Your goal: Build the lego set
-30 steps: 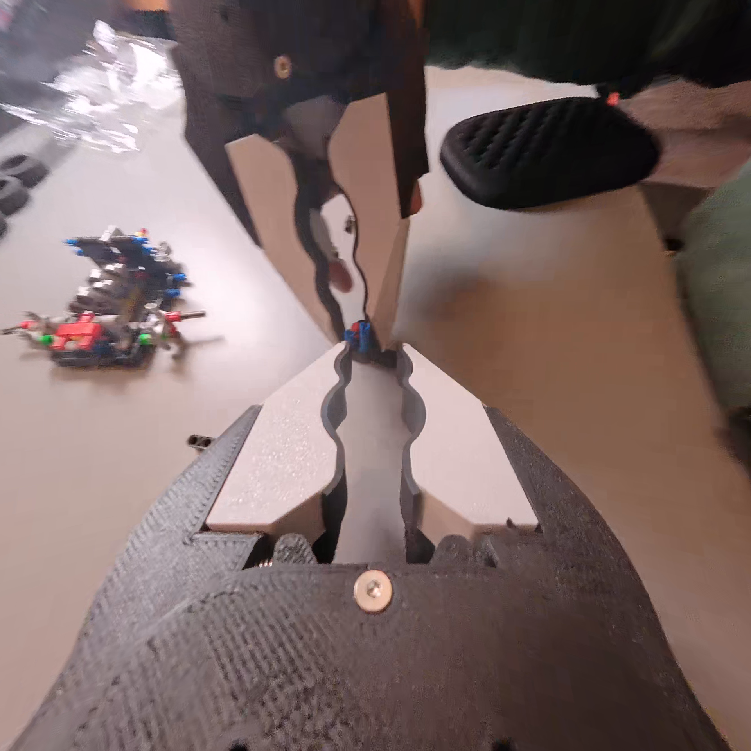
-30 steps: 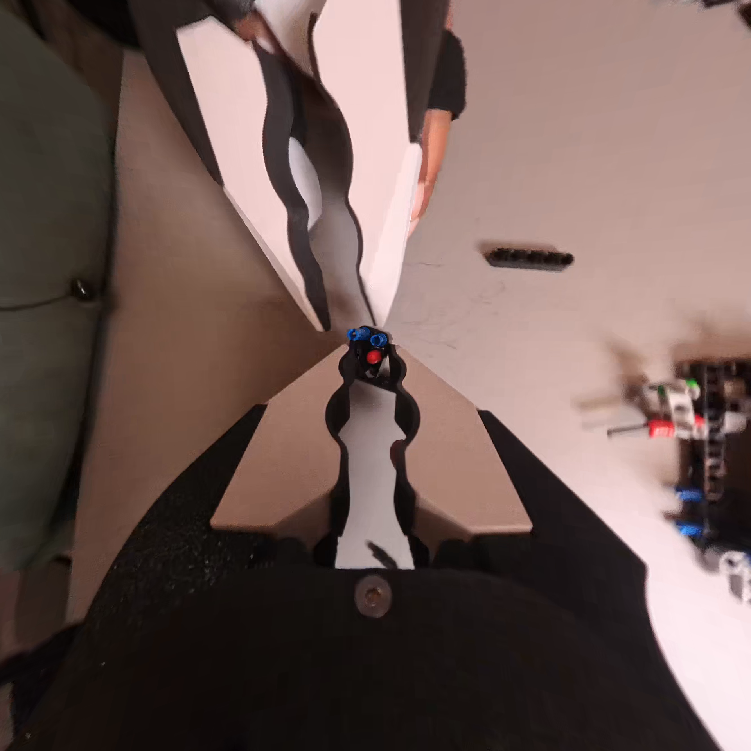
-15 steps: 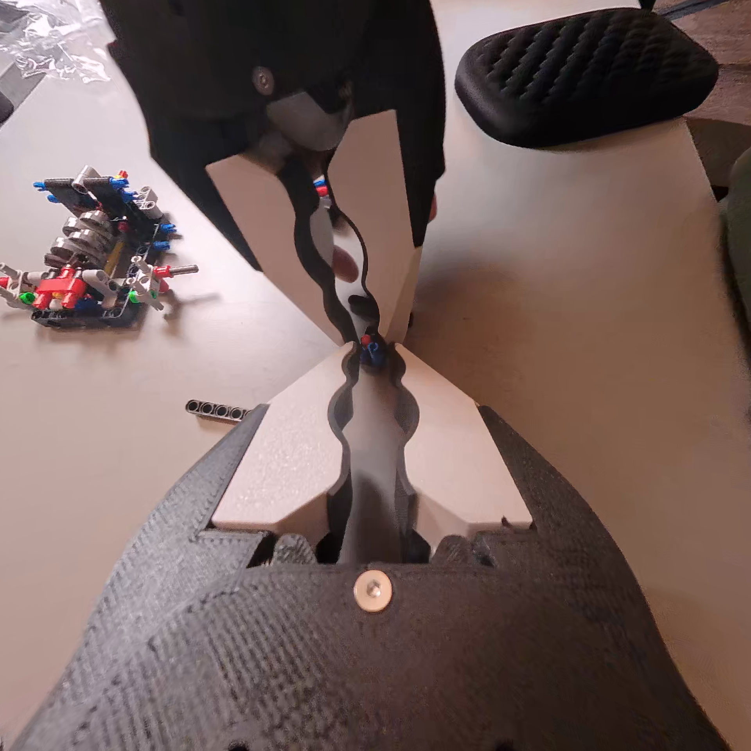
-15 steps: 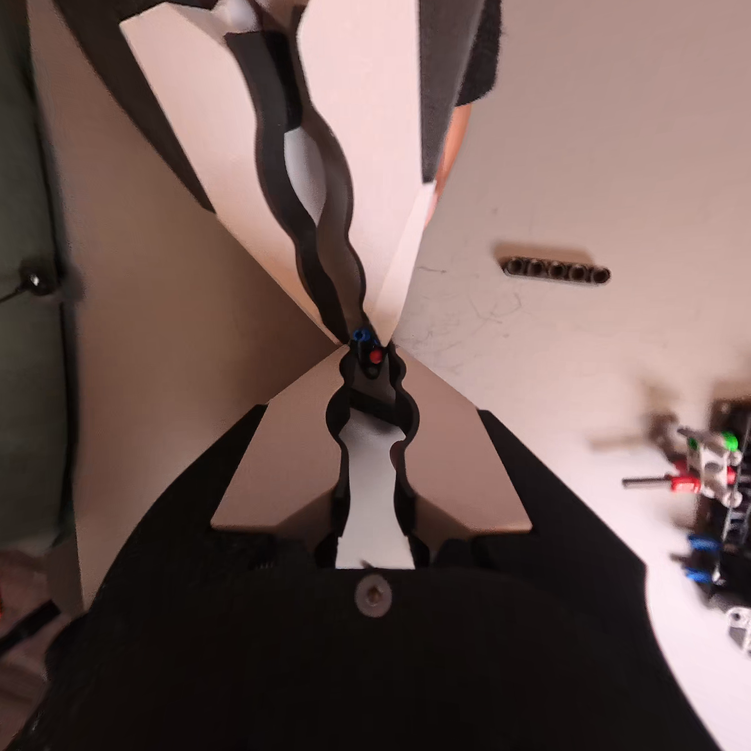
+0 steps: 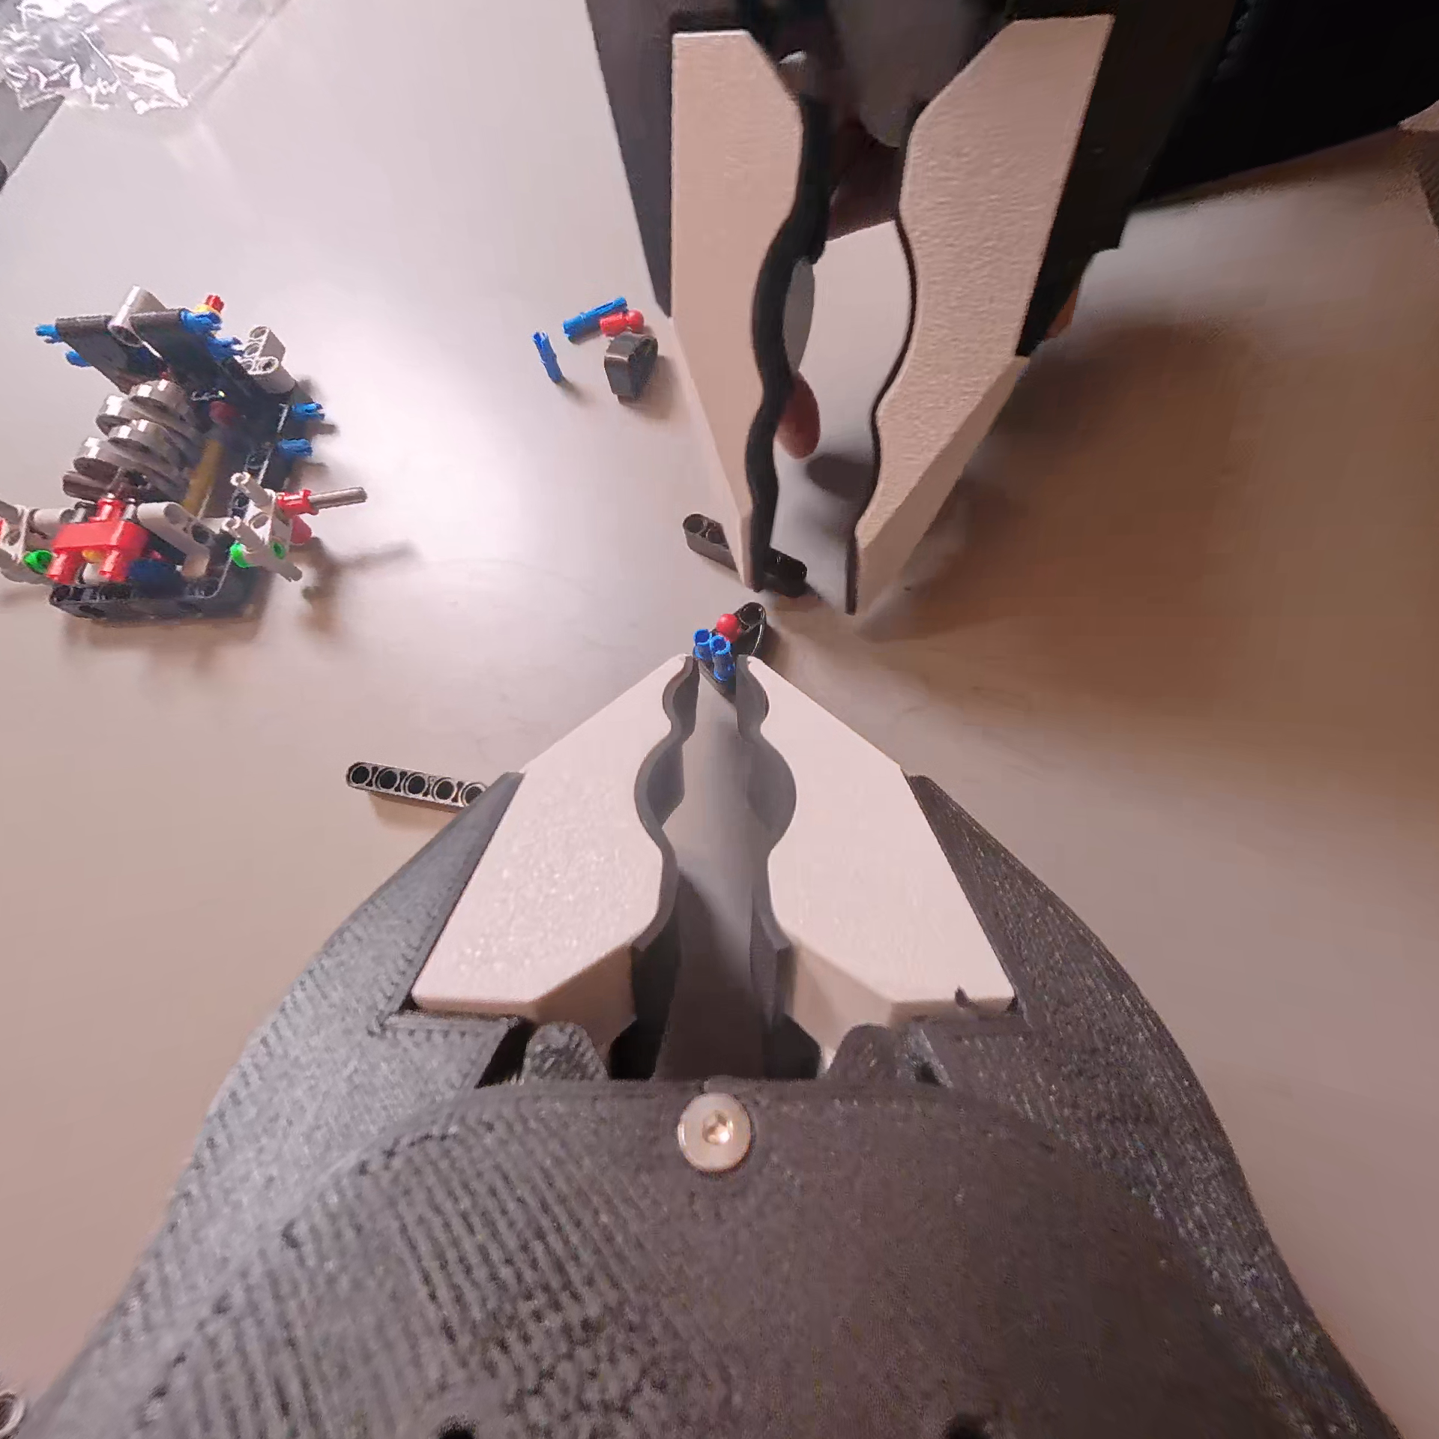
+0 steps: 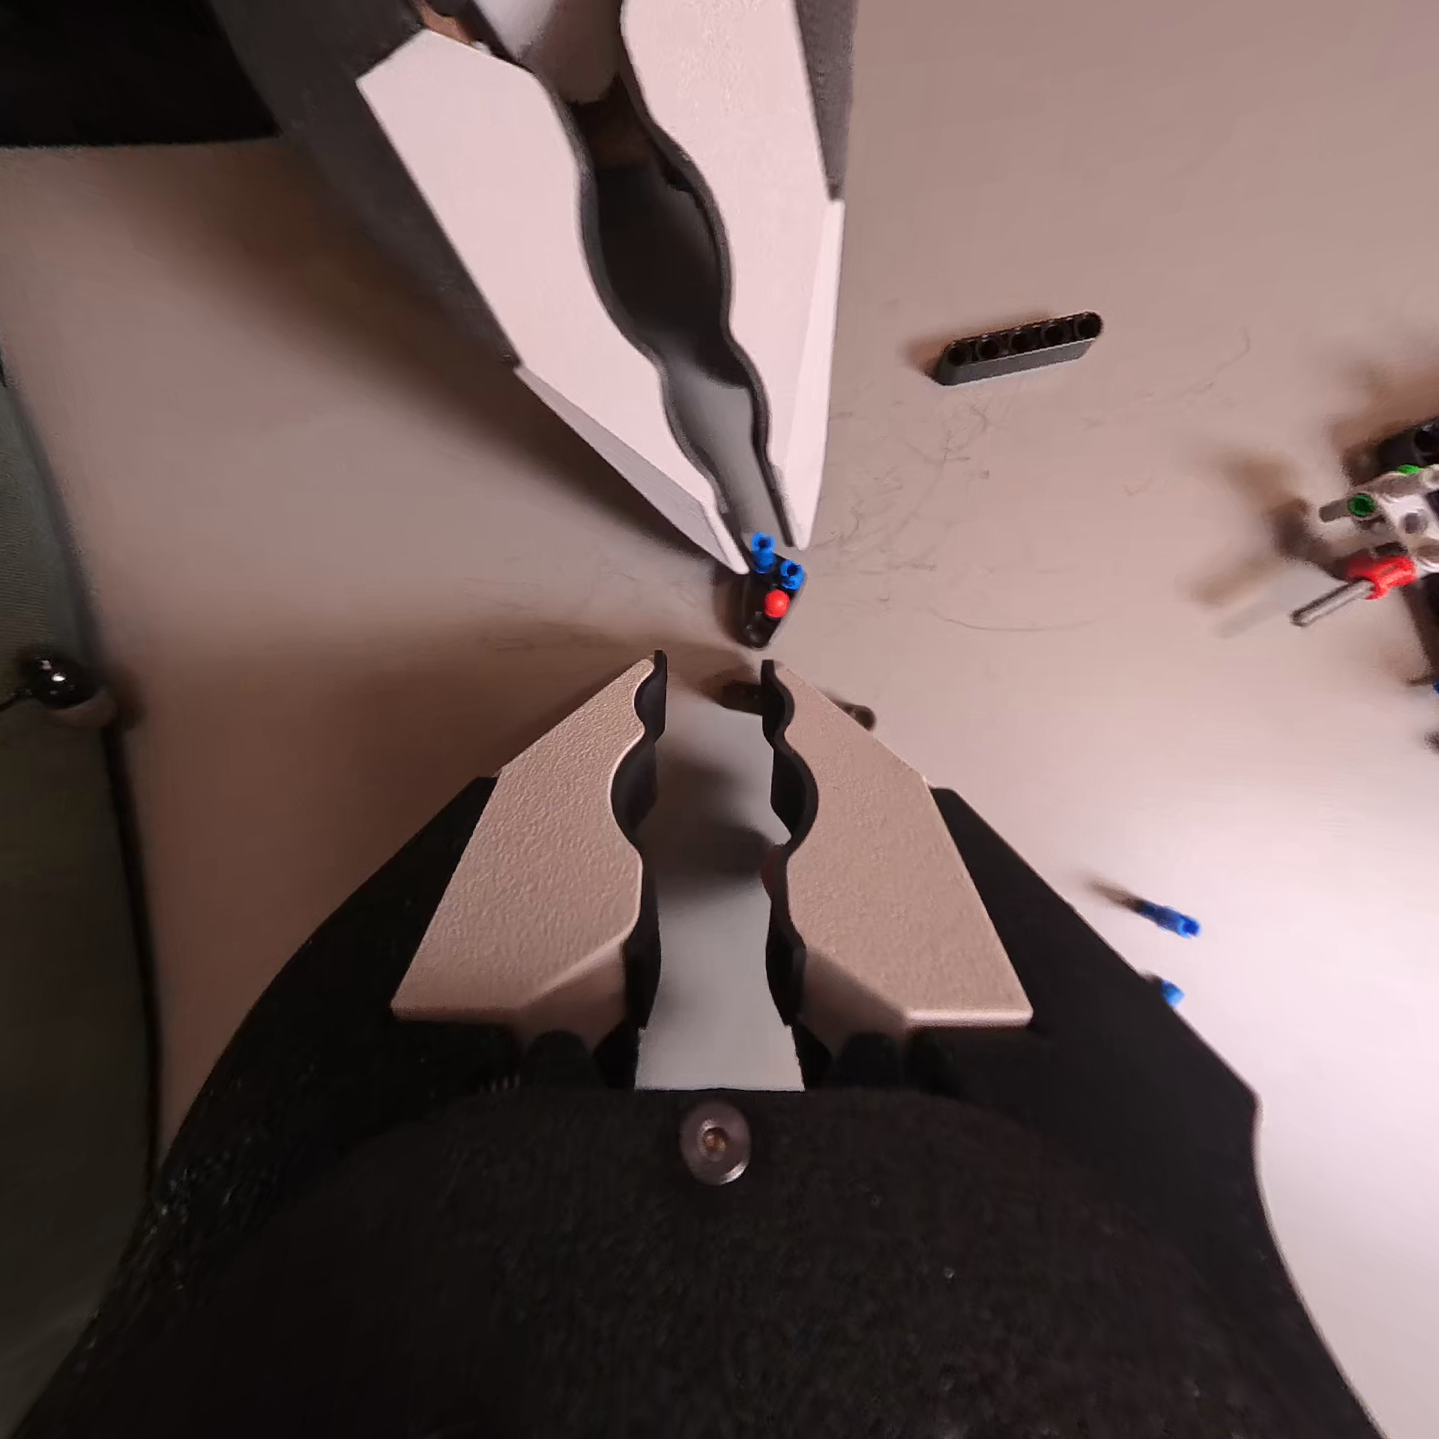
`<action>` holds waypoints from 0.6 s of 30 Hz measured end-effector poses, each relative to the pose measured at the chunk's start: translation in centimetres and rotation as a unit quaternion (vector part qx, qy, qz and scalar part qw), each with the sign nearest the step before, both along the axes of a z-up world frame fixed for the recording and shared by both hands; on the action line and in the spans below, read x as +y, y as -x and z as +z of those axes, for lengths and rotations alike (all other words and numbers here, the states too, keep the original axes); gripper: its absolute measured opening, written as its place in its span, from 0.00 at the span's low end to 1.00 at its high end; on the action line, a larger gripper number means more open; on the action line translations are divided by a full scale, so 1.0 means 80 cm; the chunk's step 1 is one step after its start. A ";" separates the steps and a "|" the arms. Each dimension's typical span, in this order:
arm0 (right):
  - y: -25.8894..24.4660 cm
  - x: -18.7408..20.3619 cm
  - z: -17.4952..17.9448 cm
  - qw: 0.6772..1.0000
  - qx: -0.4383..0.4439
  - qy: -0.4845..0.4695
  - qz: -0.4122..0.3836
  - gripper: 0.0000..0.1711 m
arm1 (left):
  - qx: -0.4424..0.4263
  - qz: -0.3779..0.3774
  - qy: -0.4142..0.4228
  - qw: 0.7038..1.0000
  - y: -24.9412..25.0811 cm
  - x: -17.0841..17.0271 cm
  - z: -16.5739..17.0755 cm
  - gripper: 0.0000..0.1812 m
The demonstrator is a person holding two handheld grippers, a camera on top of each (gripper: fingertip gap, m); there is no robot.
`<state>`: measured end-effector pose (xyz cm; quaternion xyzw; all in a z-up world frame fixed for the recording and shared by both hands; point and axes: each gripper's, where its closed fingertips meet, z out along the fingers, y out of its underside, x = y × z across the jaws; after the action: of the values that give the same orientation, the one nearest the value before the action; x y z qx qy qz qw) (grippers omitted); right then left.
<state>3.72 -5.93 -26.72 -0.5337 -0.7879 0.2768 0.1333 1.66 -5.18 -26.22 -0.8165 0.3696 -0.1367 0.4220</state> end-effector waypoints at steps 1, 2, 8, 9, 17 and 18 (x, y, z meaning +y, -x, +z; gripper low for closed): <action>-0.001 -0.005 0.000 1.000 0.002 0.006 0.005 0.13 | -0.001 -0.001 0.000 1.000 -0.001 0.000 -0.001 0.03; -0.003 -0.011 0.002 1.000 0.007 0.015 0.014 0.13 | -0.001 -0.005 0.000 1.000 -0.003 0.001 -0.001 0.02; -0.014 0.012 0.021 0.999 0.038 0.011 0.004 0.13 | 0.001 -0.052 -0.006 0.999 -0.015 0.000 -0.001 0.02; -0.017 0.014 0.020 0.999 0.037 0.015 0.008 0.15 | -0.001 -0.067 -0.004 0.998 -0.018 -0.001 -0.001 0.01; -0.023 0.035 0.003 0.991 0.048 -0.062 0.104 0.29 | -0.017 -0.130 0.015 0.991 -0.021 0.001 0.000 0.03; -0.022 0.034 0.002 0.987 0.057 -0.071 0.134 0.30 | -0.018 -0.129 0.014 0.991 -0.020 0.001 0.000 0.04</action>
<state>5.45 -3.24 -26.59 -0.3961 -0.8610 0.2652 0.1774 3.25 -5.06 -26.21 -0.7652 0.4623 -0.2099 0.3959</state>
